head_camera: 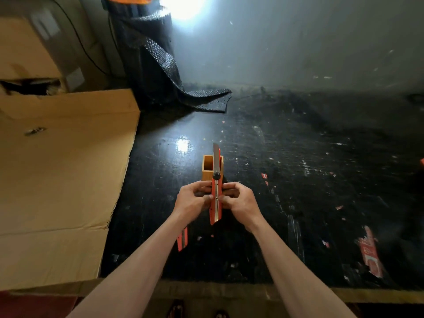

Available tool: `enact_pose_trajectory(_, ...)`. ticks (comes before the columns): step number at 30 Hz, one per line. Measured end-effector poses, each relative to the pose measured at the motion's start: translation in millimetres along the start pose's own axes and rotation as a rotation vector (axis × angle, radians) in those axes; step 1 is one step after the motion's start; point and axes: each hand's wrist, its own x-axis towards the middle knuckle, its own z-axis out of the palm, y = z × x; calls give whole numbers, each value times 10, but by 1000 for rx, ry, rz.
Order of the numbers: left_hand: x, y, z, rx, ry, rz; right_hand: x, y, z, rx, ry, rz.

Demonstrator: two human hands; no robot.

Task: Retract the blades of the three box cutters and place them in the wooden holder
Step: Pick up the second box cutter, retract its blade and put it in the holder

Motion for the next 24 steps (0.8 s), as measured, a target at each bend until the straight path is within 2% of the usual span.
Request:
enact_pose_trajectory(5, 115, 549, -126, -126, -48, 67, 166, -526, -81, 45, 2, -128)
enact_pose_trajectory(10, 127, 955, -220, -177, -40, 153, 285, -962, -121, -27, 23, -218)
enact_pose_trajectory(16, 146, 1228, -245, -232, -46, 180, 385, -1403, -164, -297, 89, -425)
enact_pose_trajectory(24, 135, 1306, -221, -230, -63, 194, 429, -1587, -234, -352, 124, -448)
